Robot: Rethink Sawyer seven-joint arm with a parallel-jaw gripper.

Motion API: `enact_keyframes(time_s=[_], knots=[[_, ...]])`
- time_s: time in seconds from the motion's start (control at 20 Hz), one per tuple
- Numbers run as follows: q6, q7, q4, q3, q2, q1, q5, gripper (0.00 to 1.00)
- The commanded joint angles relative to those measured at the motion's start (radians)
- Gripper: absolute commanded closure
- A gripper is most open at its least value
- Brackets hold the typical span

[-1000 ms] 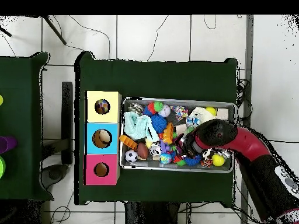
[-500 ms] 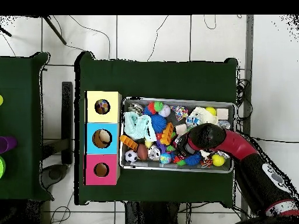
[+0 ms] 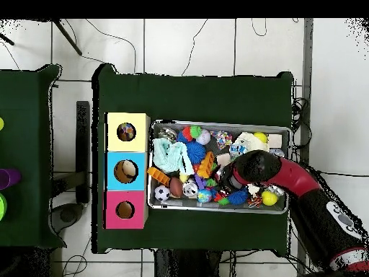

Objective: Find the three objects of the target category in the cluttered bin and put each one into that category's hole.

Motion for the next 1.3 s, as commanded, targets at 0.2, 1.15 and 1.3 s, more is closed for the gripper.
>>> enact_keyframes(time_s=[0.2,1.15,1.3], knots=[[0.313,-0.125,-0.127,0.063,-0.114,0.069,0.098,0.0],[0.368,-0.146,-0.319,0.024,0.024,0.138,0.086,0.0],[0.348,-0.151,-0.339,0.021,0.059,0.136,0.082,0.0]])
